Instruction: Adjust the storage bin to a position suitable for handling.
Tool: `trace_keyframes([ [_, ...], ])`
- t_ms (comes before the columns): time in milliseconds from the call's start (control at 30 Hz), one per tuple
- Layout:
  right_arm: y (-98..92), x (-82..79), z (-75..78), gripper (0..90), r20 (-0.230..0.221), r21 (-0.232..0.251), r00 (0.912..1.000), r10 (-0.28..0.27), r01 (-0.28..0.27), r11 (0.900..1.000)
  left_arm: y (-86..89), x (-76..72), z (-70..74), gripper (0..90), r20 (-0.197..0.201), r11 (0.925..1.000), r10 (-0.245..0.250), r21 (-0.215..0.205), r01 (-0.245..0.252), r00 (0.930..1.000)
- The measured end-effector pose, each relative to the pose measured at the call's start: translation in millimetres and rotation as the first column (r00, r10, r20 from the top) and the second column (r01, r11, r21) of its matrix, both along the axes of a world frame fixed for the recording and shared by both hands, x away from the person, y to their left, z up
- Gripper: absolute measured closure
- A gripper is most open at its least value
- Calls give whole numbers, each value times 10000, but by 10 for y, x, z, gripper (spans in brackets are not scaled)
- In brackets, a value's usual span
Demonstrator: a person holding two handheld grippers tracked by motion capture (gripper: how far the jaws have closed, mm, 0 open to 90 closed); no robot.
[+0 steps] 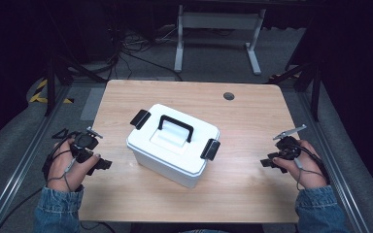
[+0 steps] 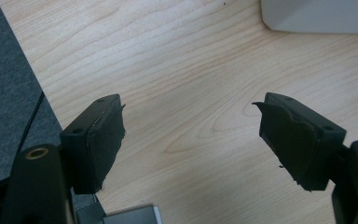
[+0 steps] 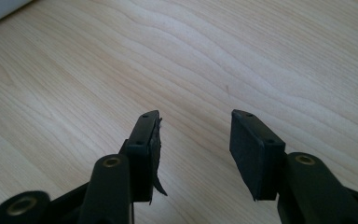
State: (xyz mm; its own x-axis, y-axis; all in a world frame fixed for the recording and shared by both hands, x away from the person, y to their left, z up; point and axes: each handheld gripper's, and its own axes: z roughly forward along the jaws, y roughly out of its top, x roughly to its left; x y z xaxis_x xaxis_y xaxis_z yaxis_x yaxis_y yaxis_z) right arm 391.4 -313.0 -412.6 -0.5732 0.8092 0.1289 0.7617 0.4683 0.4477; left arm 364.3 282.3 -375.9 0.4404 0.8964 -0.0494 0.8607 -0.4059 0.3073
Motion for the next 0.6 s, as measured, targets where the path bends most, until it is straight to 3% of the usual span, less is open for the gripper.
trace_keyframes([
  [367,124,19,81,536,441,316,9987,249,-263,9992,-25,94,1,222,-249,9998,-196,21,197,9995],
  [600,241,52,291,533,735,641,9965,409,-456,9969,-48,133,21,221,-144,9995,-302,92,304,9994],
])
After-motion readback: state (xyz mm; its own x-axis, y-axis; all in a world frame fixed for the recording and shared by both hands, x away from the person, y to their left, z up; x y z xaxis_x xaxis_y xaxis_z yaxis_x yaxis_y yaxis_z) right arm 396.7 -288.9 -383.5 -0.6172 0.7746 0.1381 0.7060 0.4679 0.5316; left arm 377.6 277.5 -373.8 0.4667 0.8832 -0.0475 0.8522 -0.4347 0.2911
